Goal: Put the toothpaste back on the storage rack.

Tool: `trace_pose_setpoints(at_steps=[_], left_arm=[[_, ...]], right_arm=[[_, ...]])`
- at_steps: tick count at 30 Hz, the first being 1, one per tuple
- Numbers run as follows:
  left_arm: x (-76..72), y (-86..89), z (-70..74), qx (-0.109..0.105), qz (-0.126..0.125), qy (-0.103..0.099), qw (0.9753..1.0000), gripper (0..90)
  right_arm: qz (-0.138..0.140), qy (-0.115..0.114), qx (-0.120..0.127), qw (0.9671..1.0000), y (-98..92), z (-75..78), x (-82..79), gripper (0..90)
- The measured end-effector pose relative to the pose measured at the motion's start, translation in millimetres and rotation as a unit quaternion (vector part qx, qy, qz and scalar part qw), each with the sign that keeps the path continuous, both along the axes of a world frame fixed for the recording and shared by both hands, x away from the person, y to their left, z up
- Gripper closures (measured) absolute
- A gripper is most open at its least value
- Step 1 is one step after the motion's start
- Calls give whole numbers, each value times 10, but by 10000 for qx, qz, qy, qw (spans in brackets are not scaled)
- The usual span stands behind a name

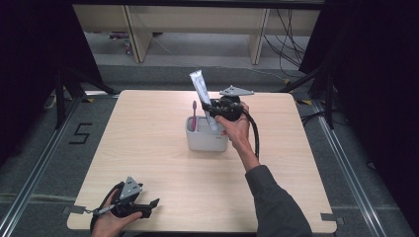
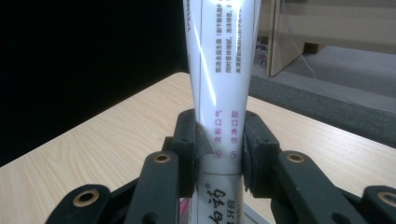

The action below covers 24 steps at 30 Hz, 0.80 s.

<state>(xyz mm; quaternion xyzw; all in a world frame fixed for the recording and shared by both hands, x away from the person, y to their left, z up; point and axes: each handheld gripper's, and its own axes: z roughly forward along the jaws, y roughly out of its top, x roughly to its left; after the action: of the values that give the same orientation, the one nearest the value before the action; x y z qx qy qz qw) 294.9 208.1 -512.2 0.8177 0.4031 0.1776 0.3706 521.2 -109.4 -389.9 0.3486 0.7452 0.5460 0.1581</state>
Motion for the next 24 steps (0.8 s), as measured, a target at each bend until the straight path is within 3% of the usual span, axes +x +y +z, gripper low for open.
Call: trace_pose_setpoints(at_steps=[4,7,9,12,13,24], left_arm=[[2,-7,1,-8,-28,33,10000,188],[4,-4,-9,-11,-53,-20,10000,188],[2,10,10,157,-111,17,9998,188],[1,7,9,140,-106,12,9998,188],[-3,-10,-1,49,-40,-6,10000,188],[-6,-21,-7,46,-40,15,10000,188]], right_arm=[[-6,-63,-62,10000,14,-37,19,707],[-56,33,-5,10000,39,-79,4,706],[-13,43,-25,10000,42,-111,15,706],[-64,38,-43,10000,39,-159,12,705],[-30,90,-52,9999,42,-166,11,704],[-82,137,-133,9998,16,-233,-27,701]])
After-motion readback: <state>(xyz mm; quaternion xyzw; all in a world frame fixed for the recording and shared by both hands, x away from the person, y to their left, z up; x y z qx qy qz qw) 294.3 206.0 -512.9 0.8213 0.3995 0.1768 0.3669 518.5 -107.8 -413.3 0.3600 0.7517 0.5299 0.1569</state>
